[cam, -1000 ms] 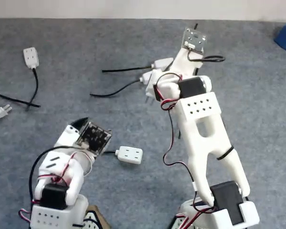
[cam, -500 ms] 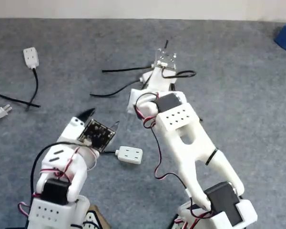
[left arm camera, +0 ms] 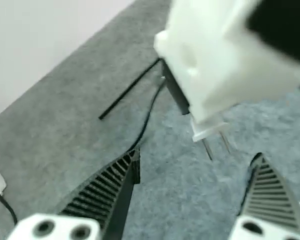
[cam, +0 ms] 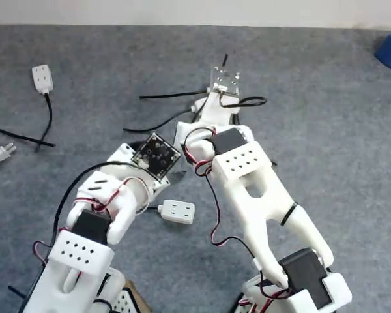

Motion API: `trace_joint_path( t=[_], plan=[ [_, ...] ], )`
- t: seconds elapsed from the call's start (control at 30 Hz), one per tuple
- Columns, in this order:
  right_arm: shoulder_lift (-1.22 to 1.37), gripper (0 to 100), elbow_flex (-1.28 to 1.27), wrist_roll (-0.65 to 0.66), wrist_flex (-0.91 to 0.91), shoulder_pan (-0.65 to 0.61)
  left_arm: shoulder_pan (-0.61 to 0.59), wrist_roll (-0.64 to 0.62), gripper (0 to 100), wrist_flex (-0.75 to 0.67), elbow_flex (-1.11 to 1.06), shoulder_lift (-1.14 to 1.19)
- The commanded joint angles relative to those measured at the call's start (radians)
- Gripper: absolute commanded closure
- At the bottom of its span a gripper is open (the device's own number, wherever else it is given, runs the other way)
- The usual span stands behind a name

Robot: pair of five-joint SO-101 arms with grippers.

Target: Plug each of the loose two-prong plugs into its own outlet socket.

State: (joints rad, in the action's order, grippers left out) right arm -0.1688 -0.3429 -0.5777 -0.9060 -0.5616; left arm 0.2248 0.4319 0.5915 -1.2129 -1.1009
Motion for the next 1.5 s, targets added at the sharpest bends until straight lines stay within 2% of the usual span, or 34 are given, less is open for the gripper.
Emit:
trace_joint_path(
  t=[0.0,0.23,0.53,0.77,1.1,1.2,1.33,1.47],
  plan=[
    [-0.019,99.2,0.015,-0.011,-0.024,-0.030,0.008,-0.006,67,-0.075,0.044,0.012],
    [-0.019,99.2,0.171,-0.011,-0.236,-0.045,-0.022,-0.003,70,-0.097,0.047,0.051],
    [-0.019,99.2,0.314,-0.002,-0.417,-0.071,-0.076,-0.005,70,-0.265,0.065,0.309],
    [-0.019,99.2,0.381,0.080,-0.538,-0.073,-0.093,-0.005,70,-0.270,0.110,0.378],
    [-0.012,99.2,0.378,0.121,-0.561,-0.047,-0.114,-0.005,70,-0.270,0.111,0.378],
    [-0.007,99.2,0.348,0.124,-0.484,0.007,-0.111,-0.008,70,-0.245,0.140,0.378],
    [-0.008,99.2,0.268,0.126,-0.349,0.087,-0.077,-0.008,70,-0.115,0.165,0.377],
    [-0.010,99.2,0.232,0.071,-0.298,0.107,-0.070,-0.040,70,-0.110,0.180,0.377]
  ],
)
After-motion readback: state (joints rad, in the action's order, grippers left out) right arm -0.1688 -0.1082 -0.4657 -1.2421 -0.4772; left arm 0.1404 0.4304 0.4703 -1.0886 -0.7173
